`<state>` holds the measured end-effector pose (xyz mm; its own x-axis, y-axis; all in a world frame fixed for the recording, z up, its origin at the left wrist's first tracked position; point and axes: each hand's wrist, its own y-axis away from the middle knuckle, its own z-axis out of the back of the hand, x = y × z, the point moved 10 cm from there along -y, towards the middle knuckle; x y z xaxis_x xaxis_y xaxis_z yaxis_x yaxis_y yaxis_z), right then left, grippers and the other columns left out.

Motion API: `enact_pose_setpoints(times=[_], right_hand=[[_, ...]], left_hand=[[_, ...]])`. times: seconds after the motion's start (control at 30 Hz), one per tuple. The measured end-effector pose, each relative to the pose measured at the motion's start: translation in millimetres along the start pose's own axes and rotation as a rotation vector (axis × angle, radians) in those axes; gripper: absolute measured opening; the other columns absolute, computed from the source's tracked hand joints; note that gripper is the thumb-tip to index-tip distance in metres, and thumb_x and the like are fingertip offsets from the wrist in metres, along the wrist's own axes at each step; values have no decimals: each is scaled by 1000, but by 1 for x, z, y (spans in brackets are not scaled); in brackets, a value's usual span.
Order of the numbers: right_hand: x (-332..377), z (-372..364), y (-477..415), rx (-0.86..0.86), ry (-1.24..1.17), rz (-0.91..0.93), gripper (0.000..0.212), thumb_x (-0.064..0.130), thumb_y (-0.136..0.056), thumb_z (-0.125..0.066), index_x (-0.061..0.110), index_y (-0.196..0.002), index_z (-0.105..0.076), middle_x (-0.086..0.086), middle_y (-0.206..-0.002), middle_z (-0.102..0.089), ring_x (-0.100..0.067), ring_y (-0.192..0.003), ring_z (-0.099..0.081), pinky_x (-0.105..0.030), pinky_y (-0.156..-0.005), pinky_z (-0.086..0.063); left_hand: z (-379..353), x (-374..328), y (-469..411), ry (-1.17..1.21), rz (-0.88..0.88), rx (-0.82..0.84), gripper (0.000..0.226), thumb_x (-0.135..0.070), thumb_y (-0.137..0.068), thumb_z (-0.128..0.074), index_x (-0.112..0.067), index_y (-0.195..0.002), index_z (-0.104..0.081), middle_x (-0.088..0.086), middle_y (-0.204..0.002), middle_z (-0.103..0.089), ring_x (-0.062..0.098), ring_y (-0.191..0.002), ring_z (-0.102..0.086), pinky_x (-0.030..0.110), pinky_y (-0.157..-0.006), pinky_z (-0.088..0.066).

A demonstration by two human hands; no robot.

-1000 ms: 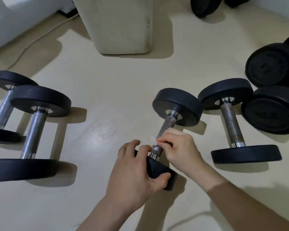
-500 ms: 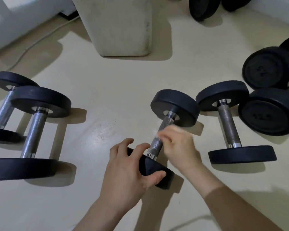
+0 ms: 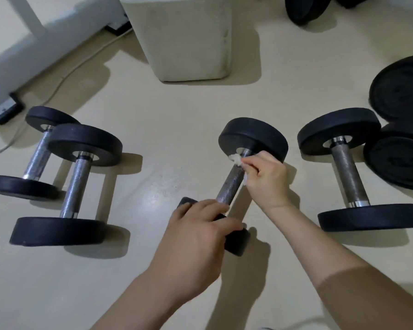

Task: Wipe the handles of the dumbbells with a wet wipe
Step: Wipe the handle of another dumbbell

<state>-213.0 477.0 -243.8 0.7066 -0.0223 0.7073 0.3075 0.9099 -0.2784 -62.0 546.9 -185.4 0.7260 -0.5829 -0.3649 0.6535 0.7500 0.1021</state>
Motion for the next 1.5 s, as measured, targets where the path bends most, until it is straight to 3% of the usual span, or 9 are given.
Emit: enact_pose_setpoints(times=[0.17, 0.3, 0.5, 0.73, 0.9, 1.04, 1.17, 1.4, 1.5], right_hand=[[23, -20, 37, 152, -49, 45, 14, 8, -79, -59, 12, -80, -72, -3, -77, -63, -16, -70, -58, -20, -63, -43], [18, -19, -11, 63, -19, 40, 12, 4, -77, -61, 9, -75, -72, -7, -75, -61, -20, -67, -58, -13, -60, -36], [42, -41, 18, 254, -27, 172, 13, 4, -80, -60, 9, -82, -72, -5, -81, -62, -21, -72, -61, -28, -67, -52], [24, -39, -11, 181, -11, 96, 15, 4, -81, -59, 8, -80, -74, -4, -81, -59, -9, -86, -55, -12, -69, -39], [13, -25, -23, 164, 39, 198, 17, -4, -79, -62, 8, -86, -73, -3, -77, -57, -13, -68, -54, -16, -61, -43], [22, -36, 11, 218, -79, 67, 15, 1, -80, -60, 6, -84, -74, 2, -74, -55, -5, -67, -51, -5, -66, -37], [29, -44, -4, 281, -107, 156, 16, -5, -77, -65, 7, -84, -74, -2, -72, -57, -9, -66, -54, -9, -65, -40], [51, -59, 21, 414, -186, 127, 15, 1, -79, -65, 13, -84, -74, 5, -75, -57, -6, -67, -55, -9, -62, -42], [35, -59, -30, 206, -107, 119, 13, 2, -78, -62, 8, -80, -73, -2, -73, -57, -19, -63, -57, -18, -59, -43]], left_hand=[[-43, 0, 0, -305, -19, 294, 81, -29, -35, -90, -32, -108, -54, 4, -111, -59, 32, -105, -55, 54, -84, -47], [-26, 20, -20, -427, -69, 265, 52, -36, -76, -74, -32, -119, -46, -1, -113, -54, 27, -102, -49, 42, -85, -41], [-7, 39, -21, -263, -71, 250, 52, -37, -78, -68, -41, -123, -43, -11, -109, -57, 20, -101, -50, 30, -71, -42], [-10, 32, -19, -139, 5, 177, 51, -39, -73, -70, -41, -118, -46, -18, -109, -56, 12, -100, -46, 31, -73, -46], [-18, 33, -19, 91, 14, 160, 80, -45, -30, -88, -45, -105, -60, -24, -96, -64, 10, -84, -62, 30, -47, -53], [-16, 57, -15, 234, 110, 189, 82, -49, -43, -80, -60, -117, -47, -32, -111, -55, -3, -88, -58, 28, -56, -56], [4, 87, -23, 421, 309, 136, 33, -64, -67, -61, -54, -98, -62, -32, -105, -57, -7, -90, -57, 21, -74, -48], [5, 102, -29, 88, 519, -2, 21, -41, -92, -40, -44, -110, -51, -16, -100, -60, 14, -81, -63, 36, -68, -52], [1, 104, -25, 122, 550, -36, 29, -48, -92, -33, -42, -112, -54, -18, -103, -58, 10, -85, -59, 34, -73, -51]])
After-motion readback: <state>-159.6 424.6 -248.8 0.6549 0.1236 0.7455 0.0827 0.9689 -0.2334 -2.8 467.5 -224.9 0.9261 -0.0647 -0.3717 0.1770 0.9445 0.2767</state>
